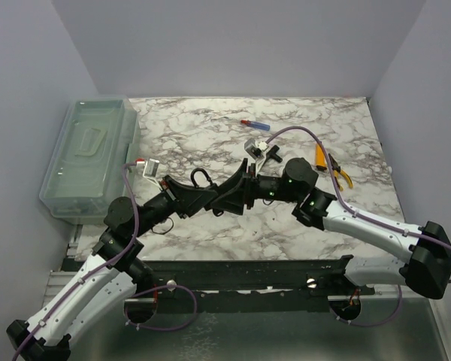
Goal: Unlock with the key
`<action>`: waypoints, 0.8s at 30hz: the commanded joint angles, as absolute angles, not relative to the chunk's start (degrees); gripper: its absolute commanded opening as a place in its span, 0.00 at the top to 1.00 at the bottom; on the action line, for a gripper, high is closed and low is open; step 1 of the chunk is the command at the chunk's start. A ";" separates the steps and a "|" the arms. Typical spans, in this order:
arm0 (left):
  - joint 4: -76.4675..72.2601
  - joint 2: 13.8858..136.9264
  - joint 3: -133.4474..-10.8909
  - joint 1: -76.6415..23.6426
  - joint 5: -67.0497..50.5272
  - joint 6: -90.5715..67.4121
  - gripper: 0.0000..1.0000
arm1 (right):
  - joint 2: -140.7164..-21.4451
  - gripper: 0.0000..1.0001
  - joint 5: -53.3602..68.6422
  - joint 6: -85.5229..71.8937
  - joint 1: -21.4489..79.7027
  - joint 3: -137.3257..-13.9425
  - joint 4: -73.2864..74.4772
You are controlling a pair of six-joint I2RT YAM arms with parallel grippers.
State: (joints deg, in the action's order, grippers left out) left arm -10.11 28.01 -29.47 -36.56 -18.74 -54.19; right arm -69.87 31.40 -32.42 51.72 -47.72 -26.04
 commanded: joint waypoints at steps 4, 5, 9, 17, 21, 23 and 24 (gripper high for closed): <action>-12.72 30.84 -34.02 -36.64 -25.01 -52.17 1.00 | -72.25 0.54 38.78 -31.82 51.33 -50.26 -27.40; -12.29 31.25 -34.43 -36.61 -25.29 -51.68 1.00 | -72.28 0.57 38.98 -31.79 51.33 -50.25 -27.23; -10.65 31.60 -35.30 -36.63 -24.30 -50.29 1.00 | -72.30 0.81 39.14 -31.73 51.33 -50.16 -26.66; -2.38 31.86 -36.66 -36.66 -17.01 -47.67 0.69 | -71.02 1.00 37.23 -31.82 51.33 -47.86 -28.06; -1.24 31.36 -36.80 -36.65 -16.02 -47.12 0.34 | -69.84 1.00 36.02 -32.10 51.33 -46.71 -28.65; -0.58 30.96 -36.85 -36.65 -15.11 -46.73 0.25 | -69.31 1.00 35.84 -32.20 51.33 -46.08 -29.11; -0.18 30.68 -36.94 -36.64 -14.52 -46.49 0.22 | -69.12 1.00 35.71 -32.29 51.33 -45.80 -29.29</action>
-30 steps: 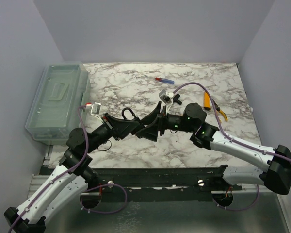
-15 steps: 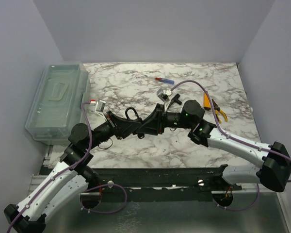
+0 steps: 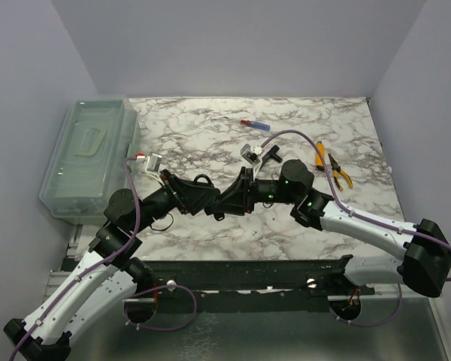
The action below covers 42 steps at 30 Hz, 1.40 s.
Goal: Unlock with the key
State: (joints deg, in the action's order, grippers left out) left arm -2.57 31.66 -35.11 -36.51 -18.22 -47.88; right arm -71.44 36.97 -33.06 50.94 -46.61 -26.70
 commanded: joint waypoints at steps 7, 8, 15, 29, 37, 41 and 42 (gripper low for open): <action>3.50 29.43 -37.82 -36.63 -10.53 -44.90 0.15 | -67.86 1.00 35.42 -32.70 51.34 -43.96 -29.53; 4.03 29.30 -37.88 -36.64 -9.78 -44.83 0.15 | -67.70 1.00 35.42 -32.70 51.33 -43.75 -29.45; 7.77 28.05 -38.41 -36.64 -5.65 -43.92 0.17 | -66.50 1.00 35.13 -32.24 51.33 -42.73 -28.58; 8.76 32.72 -37.97 -36.65 -6.21 -43.75 0.51 | -67.31 1.00 35.13 -28.26 51.35 -45.47 -22.92; 8.91 34.89 -37.87 -36.65 -6.34 -44.04 0.85 | -68.62 1.00 32.76 -25.57 51.33 -47.84 -18.97; 9.95 35.55 -38.40 -36.64 -5.54 -43.73 0.85 | -69.03 1.00 30.72 -24.05 51.33 -48.76 -16.67; 10.61 35.81 -38.54 -36.65 -5.23 -43.50 0.79 | -69.16 1.00 30.53 -23.76 51.33 -49.00 -16.29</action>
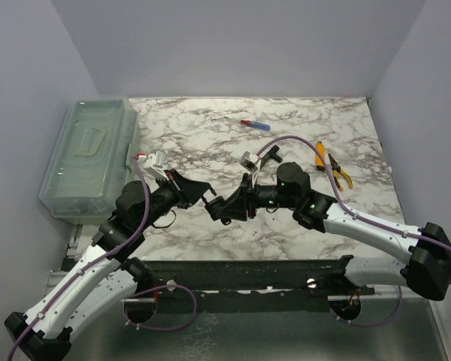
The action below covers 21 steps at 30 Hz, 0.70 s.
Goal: Unlock with the key
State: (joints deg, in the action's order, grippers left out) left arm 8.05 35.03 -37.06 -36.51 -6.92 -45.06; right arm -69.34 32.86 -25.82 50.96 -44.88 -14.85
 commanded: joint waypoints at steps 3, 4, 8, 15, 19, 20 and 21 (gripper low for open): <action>13.19 36.24 -40.53 -36.61 -3.94 -41.84 0.50 | -69.15 1.00 30.76 -23.41 51.33 -49.28 -15.56; 14.45 36.24 -41.74 -36.64 -3.26 -41.08 0.41 | -69.01 1.00 30.83 -23.38 51.33 -49.25 -15.45; 19.44 35.87 -47.26 -36.65 -1.62 -36.28 0.18 | -67.82 1.00 32.20 -24.23 51.33 -47.62 -16.97; 21.35 31.06 -51.64 -36.64 -18.06 -26.59 0.18 | -63.40 1.00 41.47 -24.67 51.33 -45.62 -19.89; 19.68 26.71 -52.72 -36.64 -28.13 -23.38 0.18 | -61.02 1.00 52.32 -26.81 51.34 -46.23 -23.57; 19.50 25.66 -53.00 -36.65 -28.47 -22.77 0.18 | -60.80 1.00 54.57 -27.41 51.33 -46.72 -24.09; 19.14 24.80 -53.14 -36.61 -28.71 -22.36 0.18 | -60.86 1.00 56.44 -28.08 51.33 -47.39 -24.33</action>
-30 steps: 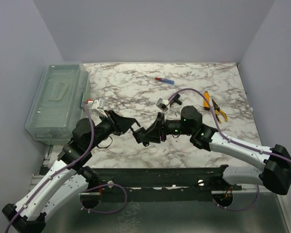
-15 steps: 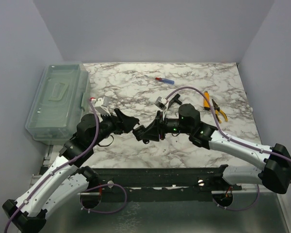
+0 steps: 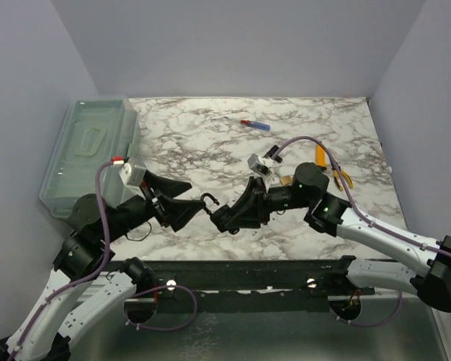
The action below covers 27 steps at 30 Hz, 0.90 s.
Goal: Unlock with the key
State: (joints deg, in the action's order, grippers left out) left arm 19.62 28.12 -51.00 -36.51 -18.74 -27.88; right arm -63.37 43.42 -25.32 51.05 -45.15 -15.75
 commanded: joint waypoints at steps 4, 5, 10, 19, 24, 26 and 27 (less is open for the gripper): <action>14.99 23.26 -52.94 -36.71 -33.51 -22.79 0.18 | -61.28 1.00 61.42 -31.58 51.33 -49.13 -26.79; 13.57 23.51 -52.79 -36.73 -35.46 -23.18 0.18 | -61.54 1.00 62.33 -32.74 51.33 -49.39 -27.84; 9.24 26.12 -52.60 -36.69 -42.56 -23.64 0.17 | -63.52 1.00 67.94 -40.59 51.33 -49.15 -38.15; -4.07 31.22 -50.50 -36.69 -50.40 -28.51 0.17 | -68.77 1.00 70.56 -48.83 51.33 -50.57 -46.69; -7.84 32.67 -48.87 -36.69 -53.47 -30.86 0.25 | -70.56 1.00 70.67 -53.76 51.33 -49.92 -54.70; -8.12 32.64 -48.43 -36.74 -53.66 -31.31 0.29 | -71.03 1.00 69.88 -53.67 51.33 -50.30 -54.57; -8.17 32.55 -48.08 -36.72 -53.70 -31.50 0.30 | -71.33 1.00 69.53 -53.41 51.33 -50.62 -54.24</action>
State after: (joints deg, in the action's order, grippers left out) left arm -3.68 32.67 -49.45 -36.51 -49.87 -29.43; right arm -71.02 69.78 -50.63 51.07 -47.90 -46.98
